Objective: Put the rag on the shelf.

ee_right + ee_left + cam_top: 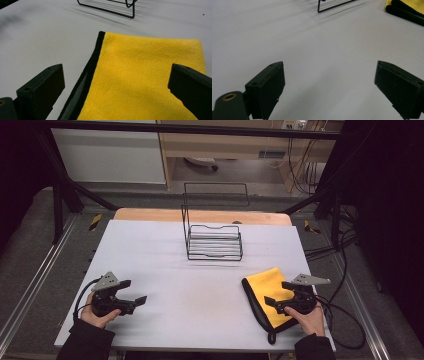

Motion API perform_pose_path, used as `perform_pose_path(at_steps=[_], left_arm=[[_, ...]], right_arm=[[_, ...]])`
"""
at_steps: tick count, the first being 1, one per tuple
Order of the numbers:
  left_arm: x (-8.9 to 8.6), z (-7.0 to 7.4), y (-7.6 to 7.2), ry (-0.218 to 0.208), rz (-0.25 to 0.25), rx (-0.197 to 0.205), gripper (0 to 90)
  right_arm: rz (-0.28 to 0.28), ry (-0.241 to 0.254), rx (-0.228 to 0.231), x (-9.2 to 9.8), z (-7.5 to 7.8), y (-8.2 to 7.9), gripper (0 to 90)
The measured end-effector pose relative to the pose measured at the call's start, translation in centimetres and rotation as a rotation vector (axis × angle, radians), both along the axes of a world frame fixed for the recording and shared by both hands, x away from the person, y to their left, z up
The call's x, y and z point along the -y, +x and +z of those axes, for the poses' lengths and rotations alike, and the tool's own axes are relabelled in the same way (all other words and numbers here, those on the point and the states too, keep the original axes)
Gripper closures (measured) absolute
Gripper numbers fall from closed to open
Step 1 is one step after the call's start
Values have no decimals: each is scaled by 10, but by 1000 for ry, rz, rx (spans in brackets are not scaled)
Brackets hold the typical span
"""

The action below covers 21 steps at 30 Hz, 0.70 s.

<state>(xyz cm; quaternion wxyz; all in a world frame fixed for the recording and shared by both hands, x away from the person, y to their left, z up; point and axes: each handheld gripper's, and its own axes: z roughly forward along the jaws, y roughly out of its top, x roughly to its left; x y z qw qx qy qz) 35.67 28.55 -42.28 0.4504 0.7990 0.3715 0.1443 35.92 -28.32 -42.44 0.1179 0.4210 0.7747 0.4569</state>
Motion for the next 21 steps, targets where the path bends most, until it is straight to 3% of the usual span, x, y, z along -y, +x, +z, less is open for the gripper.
perform_pose_path(at_steps=[12,21], left_arm=[[0,-2,0,3,-2,-3,97],[-2,-3,1,-3,13,-12,97]], right_arm=[[-5,-13,7,-4,0,0,17],[3,-27,11,-18,2,1,26]])
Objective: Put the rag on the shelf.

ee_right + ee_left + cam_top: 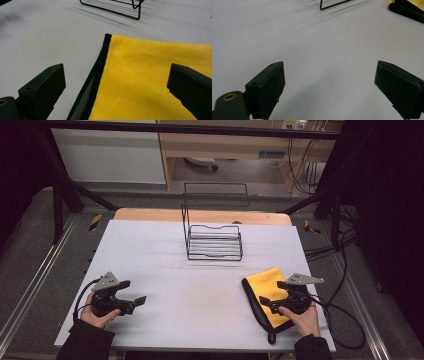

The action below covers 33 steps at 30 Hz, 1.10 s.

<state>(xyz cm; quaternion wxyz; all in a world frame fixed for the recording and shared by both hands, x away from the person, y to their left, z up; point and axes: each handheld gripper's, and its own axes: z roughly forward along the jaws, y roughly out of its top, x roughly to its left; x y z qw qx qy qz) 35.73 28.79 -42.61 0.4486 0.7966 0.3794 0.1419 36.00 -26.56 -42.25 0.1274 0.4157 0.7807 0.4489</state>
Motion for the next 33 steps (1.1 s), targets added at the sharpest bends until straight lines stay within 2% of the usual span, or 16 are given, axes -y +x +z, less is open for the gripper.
perform_pose_path(at_steps=[8,11,13,18,22,28,33], left_arm=[[0,0,1,9,4,-1,99],[0,0,1,11,5,-1,99],[0,0,1,12,4,0,100],[-1,0,1,13,6,-1,104],[0,0,1,15,6,-2,105],[0,-1,2,18,11,-4,109],[-1,-1,1,20,15,-2,110]], right_arm=[[-26,-24,-4,-21,1,3,79],[-43,-57,-14,-31,-1,4,110],[-36,-84,-24,-38,-2,5,140],[-4,-145,-38,-54,-8,7,289],[-42,-194,-49,-61,-15,11,363],[-88,-256,-30,-65,-22,13,468],[-92,-328,-4,-70,-25,13,508]])
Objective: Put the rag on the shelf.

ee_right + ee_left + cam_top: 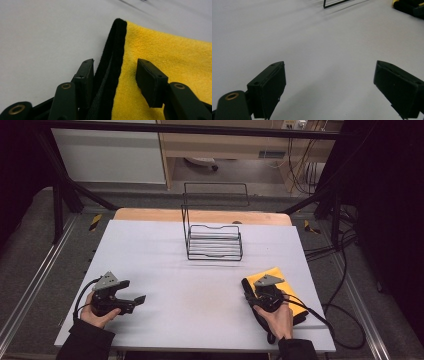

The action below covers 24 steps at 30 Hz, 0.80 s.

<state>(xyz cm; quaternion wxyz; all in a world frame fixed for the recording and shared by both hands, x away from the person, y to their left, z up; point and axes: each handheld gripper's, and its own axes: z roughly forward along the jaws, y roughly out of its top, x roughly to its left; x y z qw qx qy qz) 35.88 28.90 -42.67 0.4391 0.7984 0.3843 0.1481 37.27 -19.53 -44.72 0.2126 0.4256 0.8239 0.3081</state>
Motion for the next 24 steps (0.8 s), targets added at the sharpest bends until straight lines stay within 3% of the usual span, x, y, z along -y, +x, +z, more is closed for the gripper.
perform_pose_path(at_steps=[3,12,18,24], left_arm=[[0,0,0,-1,2,0,111],[-1,0,0,-2,4,-1,113],[-1,0,0,-5,6,0,113],[-1,0,1,-2,5,0,114]], right_arm=[[-6,-48,16,-4,0,0,562],[1,-98,26,-1,2,3,748],[-3,-67,21,3,6,4,787],[0,31,13,8,18,1,797]])
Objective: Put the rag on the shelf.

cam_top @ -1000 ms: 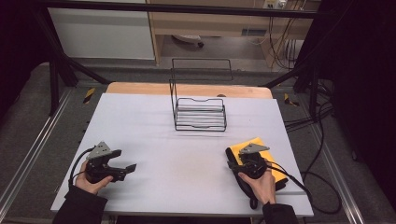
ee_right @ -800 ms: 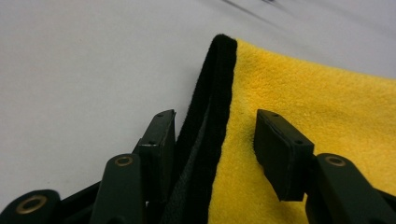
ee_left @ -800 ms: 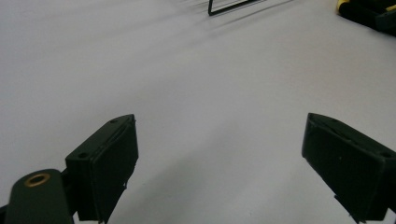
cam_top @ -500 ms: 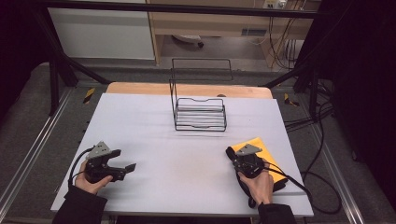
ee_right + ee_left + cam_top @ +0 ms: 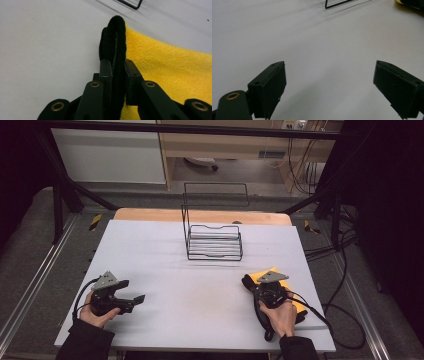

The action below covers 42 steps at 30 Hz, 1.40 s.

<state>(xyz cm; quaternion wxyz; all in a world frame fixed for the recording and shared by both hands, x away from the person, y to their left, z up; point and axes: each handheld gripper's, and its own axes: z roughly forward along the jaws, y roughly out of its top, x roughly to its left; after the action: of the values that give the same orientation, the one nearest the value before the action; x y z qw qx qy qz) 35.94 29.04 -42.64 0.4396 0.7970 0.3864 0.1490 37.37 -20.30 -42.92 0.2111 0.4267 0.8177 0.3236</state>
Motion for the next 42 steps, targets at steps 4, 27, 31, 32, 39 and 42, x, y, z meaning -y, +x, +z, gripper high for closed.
perform_pose_path(at_steps=[4,27,31,32,39,42], left_arm=[[1,0,0,1,1,-2,114],[0,0,0,6,1,0,114],[1,0,0,6,2,0,114],[1,0,0,6,1,0,114],[1,0,0,5,4,-1,114],[2,-1,0,13,2,-4,114]], right_arm=[[38,57,1,-6,9,-3,796],[224,155,-88,-123,-11,22,704],[262,177,-53,-119,-3,18,458],[261,173,-47,-116,1,17,431],[181,141,-7,-59,19,13,356],[135,150,-42,-27,12,9,411]])
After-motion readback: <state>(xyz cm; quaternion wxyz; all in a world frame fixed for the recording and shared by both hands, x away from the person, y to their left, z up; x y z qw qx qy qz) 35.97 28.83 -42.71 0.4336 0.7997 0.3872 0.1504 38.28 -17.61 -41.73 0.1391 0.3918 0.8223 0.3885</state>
